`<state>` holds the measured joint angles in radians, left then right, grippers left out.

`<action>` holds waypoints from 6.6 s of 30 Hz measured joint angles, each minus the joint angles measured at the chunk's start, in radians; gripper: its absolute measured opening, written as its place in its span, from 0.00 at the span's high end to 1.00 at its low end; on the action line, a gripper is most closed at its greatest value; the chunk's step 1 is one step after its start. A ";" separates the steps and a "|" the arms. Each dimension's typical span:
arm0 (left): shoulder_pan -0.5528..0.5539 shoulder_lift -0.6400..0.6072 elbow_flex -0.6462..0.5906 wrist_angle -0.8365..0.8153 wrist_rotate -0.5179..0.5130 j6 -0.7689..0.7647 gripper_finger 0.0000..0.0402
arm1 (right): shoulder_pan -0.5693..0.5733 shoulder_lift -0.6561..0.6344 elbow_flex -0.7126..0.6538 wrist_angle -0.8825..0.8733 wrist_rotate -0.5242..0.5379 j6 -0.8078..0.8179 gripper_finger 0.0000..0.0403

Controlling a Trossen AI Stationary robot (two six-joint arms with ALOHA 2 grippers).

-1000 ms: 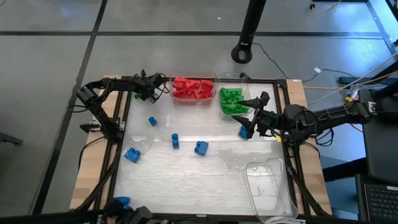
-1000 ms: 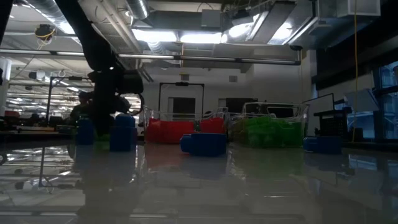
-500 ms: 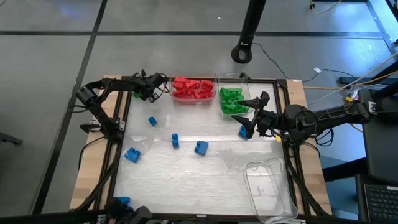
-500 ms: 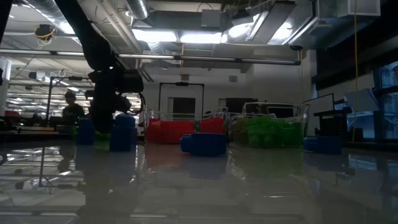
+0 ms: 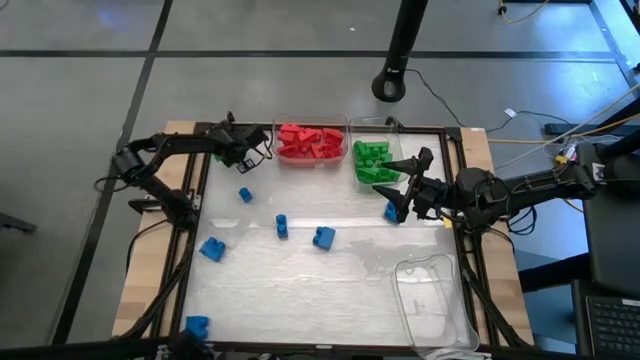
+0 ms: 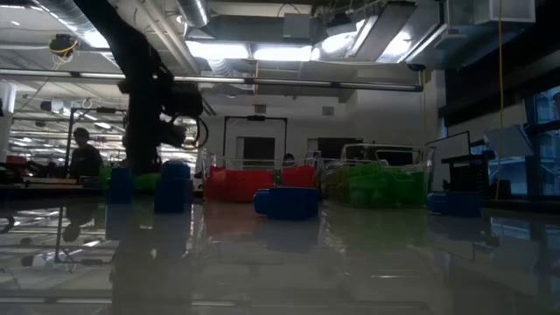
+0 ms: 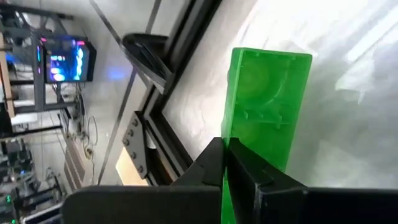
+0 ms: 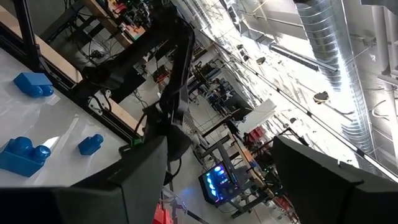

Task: Sort blocks
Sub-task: Put the green game piece into the top right transparent bin, then put the blue game piece into the bottom transparent bin

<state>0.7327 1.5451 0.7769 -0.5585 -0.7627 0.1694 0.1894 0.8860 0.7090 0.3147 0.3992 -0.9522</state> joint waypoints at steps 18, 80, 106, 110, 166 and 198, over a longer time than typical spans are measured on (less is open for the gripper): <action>-0.278 -0.468 0.086 -0.051 0.161 -0.140 1.00 | 0.000 0.000 0.000 0.011 0.000 0.000 0.28; -0.606 0.182 0.668 0.268 0.520 -0.034 0.58 | 0.000 0.000 0.000 -0.034 0.000 -0.023 0.28; -0.549 0.402 0.361 0.794 0.317 -0.101 0.88 | 0.000 0.065 0.000 0.046 -0.061 -0.024 0.28; -0.514 0.449 0.410 0.833 0.414 -0.103 0.98 | 0.000 0.069 0.000 0.049 -0.060 -0.025 0.28; -0.942 -0.673 -0.282 0.862 0.141 0.010 0.99 | 0.000 0.422 0.296 -0.228 -0.167 0.094 0.28; -1.005 -0.832 -0.284 0.764 0.141 0.107 0.99 | 0.066 0.960 0.483 -0.724 -0.022 0.242 0.28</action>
<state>-0.2726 0.7136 0.4927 0.2058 -0.6212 0.2764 0.2555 1.8462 1.1923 -0.4091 0.3774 -0.7105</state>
